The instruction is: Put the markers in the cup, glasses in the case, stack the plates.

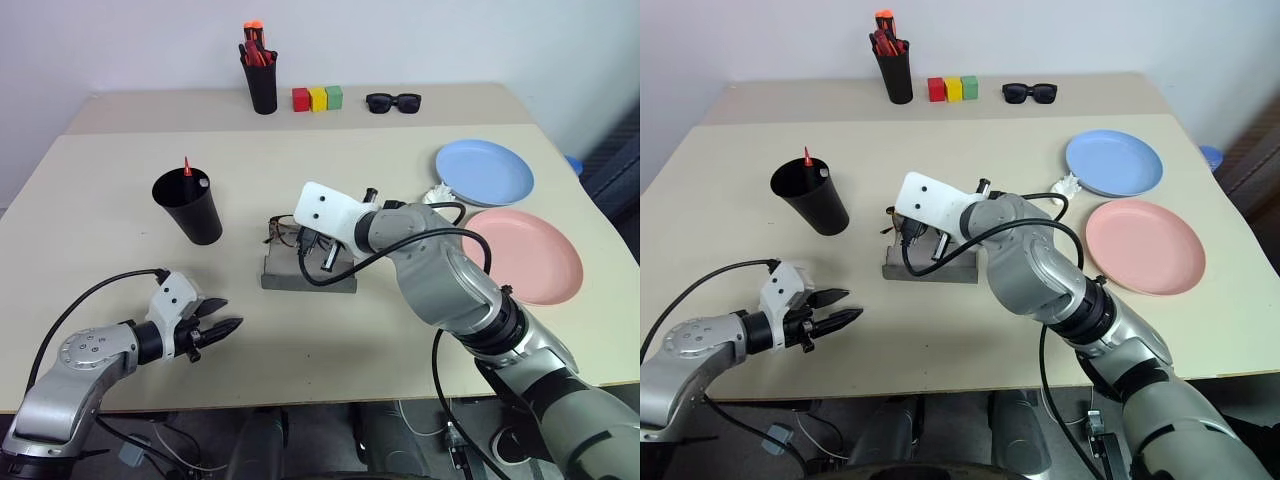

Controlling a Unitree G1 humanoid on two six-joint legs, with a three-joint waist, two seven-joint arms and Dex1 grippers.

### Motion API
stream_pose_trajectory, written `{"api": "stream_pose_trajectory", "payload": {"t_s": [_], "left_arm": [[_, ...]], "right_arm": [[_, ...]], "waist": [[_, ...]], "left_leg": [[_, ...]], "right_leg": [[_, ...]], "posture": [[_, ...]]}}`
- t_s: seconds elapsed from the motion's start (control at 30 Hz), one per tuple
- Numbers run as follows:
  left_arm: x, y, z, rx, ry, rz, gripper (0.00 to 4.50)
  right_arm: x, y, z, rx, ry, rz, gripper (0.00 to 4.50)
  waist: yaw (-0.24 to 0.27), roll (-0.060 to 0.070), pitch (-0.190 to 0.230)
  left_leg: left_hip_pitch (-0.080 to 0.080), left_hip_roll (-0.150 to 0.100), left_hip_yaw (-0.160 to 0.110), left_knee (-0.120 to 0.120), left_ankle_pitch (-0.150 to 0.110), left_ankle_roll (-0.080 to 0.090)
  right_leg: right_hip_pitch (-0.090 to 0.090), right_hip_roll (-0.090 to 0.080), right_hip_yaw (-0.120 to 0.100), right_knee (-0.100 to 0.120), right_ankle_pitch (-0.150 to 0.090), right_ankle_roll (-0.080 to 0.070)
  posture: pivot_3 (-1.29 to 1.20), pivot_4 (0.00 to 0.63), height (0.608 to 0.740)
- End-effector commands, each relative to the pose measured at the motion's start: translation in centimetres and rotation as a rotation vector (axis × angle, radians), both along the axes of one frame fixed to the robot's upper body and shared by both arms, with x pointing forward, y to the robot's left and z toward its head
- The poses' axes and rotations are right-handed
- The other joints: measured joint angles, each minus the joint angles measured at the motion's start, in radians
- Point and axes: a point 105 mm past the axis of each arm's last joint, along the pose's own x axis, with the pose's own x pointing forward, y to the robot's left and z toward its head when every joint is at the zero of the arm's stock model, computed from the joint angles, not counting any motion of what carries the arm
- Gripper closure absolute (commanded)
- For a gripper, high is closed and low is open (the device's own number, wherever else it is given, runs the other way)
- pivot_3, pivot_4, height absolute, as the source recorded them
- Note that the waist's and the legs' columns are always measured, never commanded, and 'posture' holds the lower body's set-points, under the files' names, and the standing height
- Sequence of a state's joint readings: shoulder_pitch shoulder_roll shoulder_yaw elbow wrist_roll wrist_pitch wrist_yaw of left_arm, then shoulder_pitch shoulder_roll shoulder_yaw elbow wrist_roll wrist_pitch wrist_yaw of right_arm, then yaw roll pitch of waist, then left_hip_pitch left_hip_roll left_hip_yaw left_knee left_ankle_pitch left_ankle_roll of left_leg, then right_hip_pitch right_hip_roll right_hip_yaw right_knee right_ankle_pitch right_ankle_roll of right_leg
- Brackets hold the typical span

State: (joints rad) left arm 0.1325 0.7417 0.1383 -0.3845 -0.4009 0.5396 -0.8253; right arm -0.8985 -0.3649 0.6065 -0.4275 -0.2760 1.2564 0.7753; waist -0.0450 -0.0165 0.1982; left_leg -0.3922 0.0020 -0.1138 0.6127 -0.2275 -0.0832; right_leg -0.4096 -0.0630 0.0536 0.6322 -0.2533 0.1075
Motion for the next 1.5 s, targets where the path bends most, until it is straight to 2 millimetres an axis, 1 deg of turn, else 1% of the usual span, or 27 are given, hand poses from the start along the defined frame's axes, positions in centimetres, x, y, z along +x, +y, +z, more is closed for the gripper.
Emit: {"api": "stream_pose_trajectory", "payload": {"t_s": [0.03, 0.17, 0.3, 0.4, 0.47, 0.5, 0.53, 0.63, 0.73, 0.77, 0.83, 0.87, 0.97, 1.03, 1.07, 1.1, 1.13, 1.17, 1.27, 1.3, 1.37, 1.43, 1.5], "left_arm": [[0.1, 0.0, 0.4, 0.01, -0.023, -0.008, 2.11], [0.0, 0.1, 0.3, 0.013, -0.019, -0.005, 2.11], [-0.1, 0.2, 0.3, 0.016, -0.016, -0.003, 2.11], [-0.1, 0.2, 0.3, 0.015, -0.016, -0.001, 2.11], [0.0, 0.3, 0.3, 0.015, -0.017, 0.0, 2.11], [0.0, 0.3, 0.3, 0.015, -0.017, 0.001, 2.11], [0.0, 0.3, 0.3, 0.016, -0.018, 0.002, 2.11], [0.0, 0.4, 0.4, 0.012, -0.023, 0.006, 2.11], [0.6, 0.1, 1.4, -0.026, -0.06, 0.016, 2.11], [0.9, 0.0, 2.2, -0.061, -0.074, 0.018, 2.11], [1.7, -0.6, 4.1, -0.121, -0.115, 0.01, 2.66], [2.0, -0.9, 4.8, -0.143, -0.121, 0.0, 3.01], [3.7, -3.8, 7.3, -0.166, -0.183, -0.096, 4.49], [5.3, -5.4, 8.5, -0.169, -0.196, -0.117, 4.49], [6.1, -6.3, 9.0, -0.161, -0.205, -0.129, 4.49], [7.8, -7.5, 9.7, -0.127, -0.245, -0.131, 4.49], [8.9, -8.3, 10.2, -0.097, -0.274, -0.133, 4.49], [9.6, -8.8, 10.5, -0.076, -0.294, -0.133, 4.49], [11.7, -10.8, 11.6, -0.135, -0.273, -0.154, 4.49], [12.5, -11.6, 11.6, -0.118, -0.263, -0.167, 4.49], [14.5, -12.7, 10.6, -0.017, -0.243, -0.178, 4.49], [15.6, -13.3, 9.7, 0.038, -0.201, -0.197, 4.49], [16.3, -13.5, 9.1, 0.06, -0.171, -0.212, 4.49]], "right_arm": [[0.0, -0.2, -0.2, 0.03, 0.006, -0.036, 4.46], [-0.2, -1.0, -1.7, -0.012, 0.043, -0.074, 4.46], [-0.4, -1.4, -2.3, -0.048, 0.05, -0.077, 4.46], [-0.4, -1.2, -2.2, -0.038, 0.049, -0.074, 3.52], [-0.5, -1.0, -1.5, -0.008, 0.047, -0.062, 2.61], [-0.6, -0.9, -1.1, 0.009, 0.049, -0.051, 2.03], [-0.8, -0.9, -0.8, 0.022, 0.05, -0.038, 1.61], [-1.3, -1.0, 0.3, 0.064, 0.047, 0.019, 1.61], [-1.6, -1.6, 1.7, 0.131, 0.037, 0.068, 1.61], [-1.7, -1.9, 2.0, 0.156, 0.026, 0.079, 1.61], [-1.8, -2.7, 2.7, 0.21, -0.014, 0.116, 1.54], [-2.0, -3.0, 2.8, 0.222, -0.03, 0.136, 1.54], [-3.5, -4.3, 2.7, 0.266, -0.099, 0.255, 1.54], [-4.5, -5.0, 2.3, 0.291, -0.099, 0.307, 1.54], [-4.8, -5.4, 2.0, 0.312, -0.085, 0.306, 1.54], [-5.0, -6.3, 1.4, 0.341, -0.044, 0.287, 1.54], [-5.2, -6.8, 1.0, 0.362, -0.016, 0.273, 1.54], [-5.3, -7.1, 0.8, 0.374, 0.0, 0.266, 1.54], [-5.7, -8.5, 0.2, 0.459, 0.08, 0.216, 1.54], [-5.8, -9.0, -0.1, 0.479, 0.091, 0.196, 1.54], [-6.1, -10.2, -0.7, 0.538, 0.107, 0.12, 1.54], [-6.3, -10.9, -1.3, 0.574, 0.116, 0.062, 1.54], [-6.7, -11.2, -1.8, 0.573, 0.119, 0.041, 1.54]], "waist": [[0.0, 0.0, 0.0], [0.0, 0.0, 0.0], [-0.001, 0.0, 0.0], [-0.002, 0.0, 0.0], [-0.001, 0.0, 0.0], [-0.001, 0.0, 0.0], [-0.001, 0.0, 0.0], [-0.001, 0.0, 0.0], [0.0, 0.0, 0.0], [0.0, 0.0, 0.0], [0.007, -0.001, 0.0], [0.006, -0.002, 0.0], [0.013, -0.002, 0.0], [0.02, -0.002, 0.0], [0.019, -0.002, 0.0], [0.019, -0.002, 0.0], [0.024, -0.003, 0.0], [0.023, -0.003, 0.0], [0.014, -0.003, 0.0], [0.013, -0.003, 0.0], [0.019, -0.003, 0.0], [0.024, -0.003, 0.0], [0.02, -0.003, 0.0]], "left_leg": [[0.0, 0.0, 0.0, 0.0, 0.0, 0.0], [0.0, 0.0, 0.0, 0.0, 0.0, 0.0], [0.0, 0.0, 0.0, 0.0, 0.0, 0.0], [0.0, 0.0, 0.0, 0.0, 0.0, 0.0], [0.0, 0.0, 0.0, 0.0, 0.0, 0.0], [0.0, 0.0, 0.0, 0.0, 0.0, 0.0], [0.0, 0.0, 0.0, 0.0, 0.0, 0.0], [0.0, 0.0, 0.0, 0.0, 0.0, 0.0], [-0.001, 0.0, 0.0, 0.0, 0.0, 0.0], [-0.001, 0.0, 0.0, 0.0, 0.0, 0.0], [-0.001, 0.0, 0.0, 0.0, 0.0, 0.0], [-0.001, 0.0, -0.001, 0.0, 0.0, 0.0], [-0.001, 0.0, -0.001, 0.0, 0.0, 0.0], [-0.002, 0.0, -0.001, 0.001, 0.0, 0.0], [-0.002, 0.0, -0.001, 0.001, 0.0, 0.0], [-0.001, 0.0, -0.001, 0.001, 0.0, 0.0], [-0.001, 0.0, -0.001, 0.001, 0.0, 0.0], [-0.001, 0.0, -0.001, 0.002, 0.0, 0.0], [0.0, 0.0, 0.0, 0.001, 0.0, 0.0], [0.0, 0.0, 0.0, 0.001, 0.0, 0.0], [-0.001, 0.0, -0.001, 0.001, 0.0, 0.0], [-0.001, -0.001, -0.001, 0.001, 0.0, 0.0], [-0.001, -0.001, 0.0, 0.001, 0.0, 0.0]], "right_leg": [[0.0, 0.0, 0.0, 0.0, 0.0, 0.0], [0.0, 0.0, 0.0, 0.0, 0.0, 0.0], [0.0, 0.0, 0.0, 0.0, 0.0, 0.0], [0.0, 0.0, 0.0, 0.0, 0.0, 0.0], [0.0, 0.0, 0.0, 0.0, 0.0, 0.0], [0.0, 0.0, 0.0, 0.0, 0.0, 0.0], [0.0, 0.0, 0.0, 0.0, 0.0, 0.0], [0.0, 0.0, 0.0, 0.0, 0.0, 0.0], [0.0, 0.0, 0.0, -0.001, 0.0, 0.0], [0.0, 0.0, 0.0, -0.001, 0.0, 0.0], [0.0, 0.0, -0.001, -0.001, 0.0, 0.0], [0.001, 0.0, -0.002, -0.002, 0.0, 0.0], [0.002, 0.0, -0.002, -0.003, 0.0, 0.001], [0.002, 0.0, -0.002, -0.003, 0.001, 0.003], [0.002, 0.0, -0.001, -0.003, 0.001, 0.004], [0.002, 0.0, -0.001, -0.002, 0.002, 0.005], [0.003, 0.0, -0.001, -0.002, 0.002, 0.005], [0.003, 0.001, -0.001, -0.002, 0.002, 0.005], [0.003, 0.001, -0.001, -0.002, 0.002, 0.005], [0.003, 0.001, -0.001, -0.002, 0.002, 0.005], [0.003, 0.001, -0.002, -0.002, 0.002, 0.006], [0.003, 0.001, -0.002, -0.002, 0.002, 0.006], [0.002, 0.001, -0.001, -0.002, 0.002, 0.006]], "posture": [[0.0, 0.15, 0.74], [0.0, 0.15, 0.74], [0.0, 0.15, 0.74], [0.0, 0.15, 0.74], [0.0, 0.15, 0.74], [0.0, 0.15, 0.74], [0.0, 0.15, 0.74], [0.0, 0.15, 0.74], [0.0, 0.15, 0.74], [0.0, 0.15, 0.74], [0.0, 0.15, 0.74], [0.0, 0.15, 0.74], [0.0, 0.15, 0.74], [0.0, 0.15, 0.74], [0.0, 0.15, 0.74], [0.0, 0.15, 0.74], [0.0, 0.15, 0.74], [0.0, 0.15, 0.74], [0.0, 0.15, 0.74], [0.0, 0.15, 0.74], [0.0, 0.15, 0.74], [0.0, 0.15, 0.74], [0.0, 0.15, 0.74]]}}
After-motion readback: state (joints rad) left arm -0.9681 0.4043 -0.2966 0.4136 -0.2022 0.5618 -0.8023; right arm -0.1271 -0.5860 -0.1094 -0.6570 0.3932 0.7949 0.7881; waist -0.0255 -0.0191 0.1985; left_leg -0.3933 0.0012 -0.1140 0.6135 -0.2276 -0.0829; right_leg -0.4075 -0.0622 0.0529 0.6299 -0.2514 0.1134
